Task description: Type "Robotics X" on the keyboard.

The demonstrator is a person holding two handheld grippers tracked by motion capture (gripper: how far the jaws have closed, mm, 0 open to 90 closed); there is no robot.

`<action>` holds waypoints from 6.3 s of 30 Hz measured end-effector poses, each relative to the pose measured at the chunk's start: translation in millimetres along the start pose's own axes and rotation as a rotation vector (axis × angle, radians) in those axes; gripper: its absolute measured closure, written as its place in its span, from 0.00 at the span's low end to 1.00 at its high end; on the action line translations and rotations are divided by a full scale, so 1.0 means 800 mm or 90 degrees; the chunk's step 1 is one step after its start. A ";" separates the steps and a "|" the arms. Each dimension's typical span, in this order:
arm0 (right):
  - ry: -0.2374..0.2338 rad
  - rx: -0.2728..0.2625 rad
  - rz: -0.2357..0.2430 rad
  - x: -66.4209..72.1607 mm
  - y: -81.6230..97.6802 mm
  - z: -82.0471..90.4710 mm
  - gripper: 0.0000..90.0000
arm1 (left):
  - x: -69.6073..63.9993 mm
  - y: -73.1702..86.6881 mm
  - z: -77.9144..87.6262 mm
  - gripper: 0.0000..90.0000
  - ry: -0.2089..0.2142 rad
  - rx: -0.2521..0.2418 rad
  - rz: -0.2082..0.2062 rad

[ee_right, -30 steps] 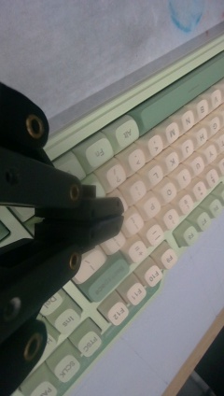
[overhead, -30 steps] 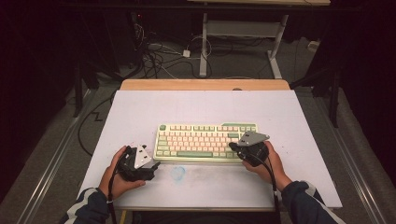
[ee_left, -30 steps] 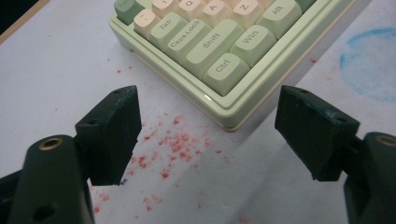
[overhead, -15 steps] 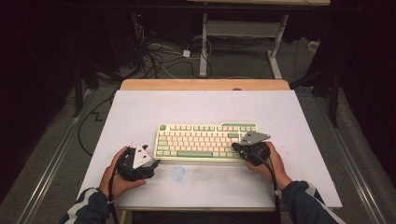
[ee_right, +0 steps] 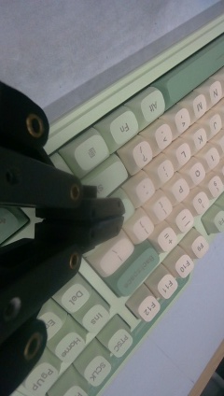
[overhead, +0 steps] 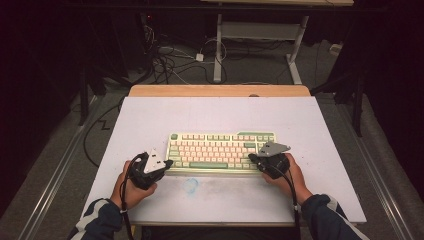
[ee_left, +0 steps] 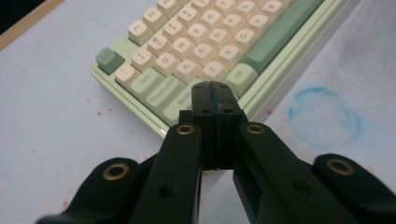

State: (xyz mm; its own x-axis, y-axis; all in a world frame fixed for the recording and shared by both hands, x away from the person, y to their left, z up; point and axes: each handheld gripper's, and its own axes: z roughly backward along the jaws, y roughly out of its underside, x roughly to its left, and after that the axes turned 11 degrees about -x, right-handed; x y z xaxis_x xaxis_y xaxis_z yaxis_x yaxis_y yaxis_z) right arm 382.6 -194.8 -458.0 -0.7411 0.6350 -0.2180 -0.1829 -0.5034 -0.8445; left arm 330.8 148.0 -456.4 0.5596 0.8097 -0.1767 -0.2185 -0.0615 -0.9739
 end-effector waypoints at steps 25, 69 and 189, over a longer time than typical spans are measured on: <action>0.005 -0.002 0.006 0.001 0.000 0.000 1.00 | -0.018 -0.007 -0.059 0.97 0.031 0.057 -0.022; 0.009 -0.004 0.009 0.003 0.001 -0.001 1.00 | -0.023 0.006 -0.086 0.97 0.032 0.082 -0.050; 0.130 -0.107 0.022 0.024 -0.023 0.074 0.24 | -0.041 -0.013 -0.040 0.21 0.000 -0.094 -0.092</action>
State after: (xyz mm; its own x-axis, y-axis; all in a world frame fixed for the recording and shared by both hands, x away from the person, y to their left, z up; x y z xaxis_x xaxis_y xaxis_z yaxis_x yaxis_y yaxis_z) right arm 333.7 -208.1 -418.1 -0.5957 0.7334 -0.3277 -0.0370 -0.4326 -0.9008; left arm 340.6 103.3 -445.4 0.5761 0.8167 -0.0340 -0.0169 -0.0297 -0.9994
